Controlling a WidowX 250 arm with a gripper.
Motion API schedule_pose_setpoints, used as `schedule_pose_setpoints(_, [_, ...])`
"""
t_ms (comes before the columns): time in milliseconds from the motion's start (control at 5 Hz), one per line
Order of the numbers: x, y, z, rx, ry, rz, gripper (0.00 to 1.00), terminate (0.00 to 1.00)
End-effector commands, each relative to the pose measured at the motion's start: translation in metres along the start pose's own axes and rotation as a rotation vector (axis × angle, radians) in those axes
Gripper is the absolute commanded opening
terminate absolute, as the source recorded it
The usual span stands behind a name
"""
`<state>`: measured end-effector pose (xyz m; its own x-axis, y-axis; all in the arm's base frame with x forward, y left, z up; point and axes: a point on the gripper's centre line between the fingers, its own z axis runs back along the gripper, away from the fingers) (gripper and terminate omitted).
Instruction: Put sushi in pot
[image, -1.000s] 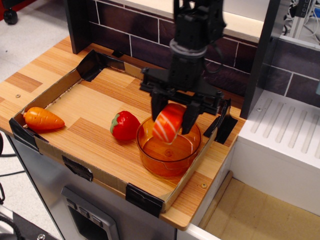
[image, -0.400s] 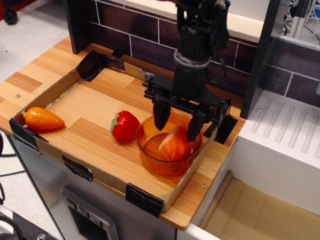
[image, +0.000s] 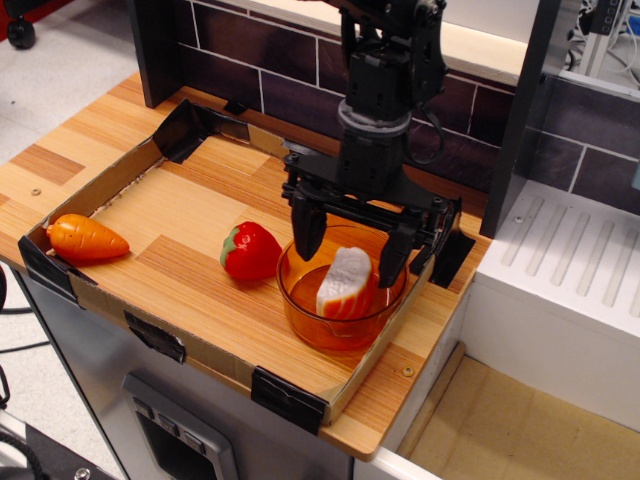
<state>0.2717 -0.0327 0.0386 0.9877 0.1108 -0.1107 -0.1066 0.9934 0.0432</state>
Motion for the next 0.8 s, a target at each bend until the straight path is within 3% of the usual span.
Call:
schedule_pose_setpoints(0, [0.005,0.002,0.07,-0.091,-0.061,0.0,1.0,0.0])
schedule_pose_setpoints(200, [0.005,0.011,0.092,-0.105,-0.062,-0.011,1.0,0.0])
schedule_pose_setpoints(400, [0.005,0.011,0.092,-0.105,-0.062,-0.011,1.0,0.0])
schedule_pose_setpoints(600, [0.005,0.011,0.092,-0.105,-0.062,-0.011,1.0,1.0])
